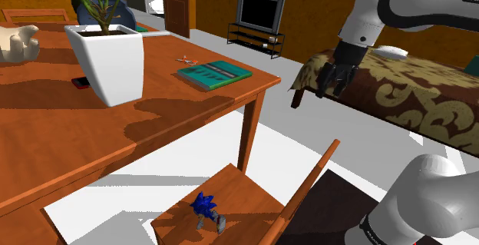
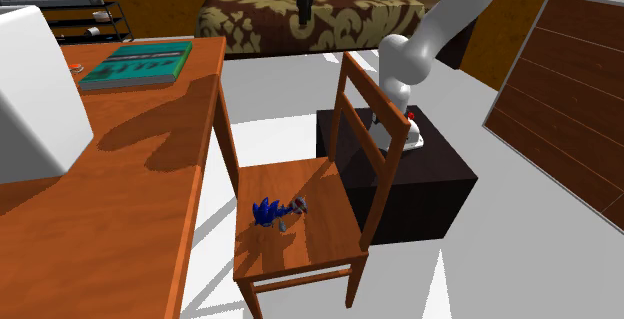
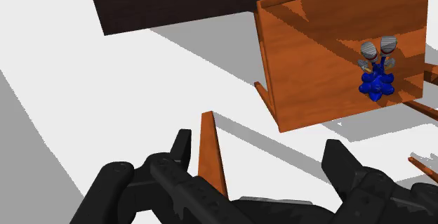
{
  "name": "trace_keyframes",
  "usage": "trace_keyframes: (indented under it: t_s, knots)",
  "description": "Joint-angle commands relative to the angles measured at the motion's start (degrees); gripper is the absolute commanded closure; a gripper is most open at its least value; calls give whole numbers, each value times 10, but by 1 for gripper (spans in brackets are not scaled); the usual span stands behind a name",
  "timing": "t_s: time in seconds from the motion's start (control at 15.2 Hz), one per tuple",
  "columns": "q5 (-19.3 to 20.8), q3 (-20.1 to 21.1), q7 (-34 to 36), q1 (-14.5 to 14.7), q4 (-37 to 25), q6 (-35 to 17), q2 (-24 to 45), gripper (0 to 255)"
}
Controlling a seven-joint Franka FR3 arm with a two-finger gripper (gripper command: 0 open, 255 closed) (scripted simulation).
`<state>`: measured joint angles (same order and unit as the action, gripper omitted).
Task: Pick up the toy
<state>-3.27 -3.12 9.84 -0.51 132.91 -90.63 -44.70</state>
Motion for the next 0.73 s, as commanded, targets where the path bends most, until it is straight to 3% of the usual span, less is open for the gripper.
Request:
trace_keyframes:
  t_s: [0.0,0.66]
  knots:
    - [0,0,0,0,0,0,0,0]
    - [-62,61,28,48,107,-163,58,0]
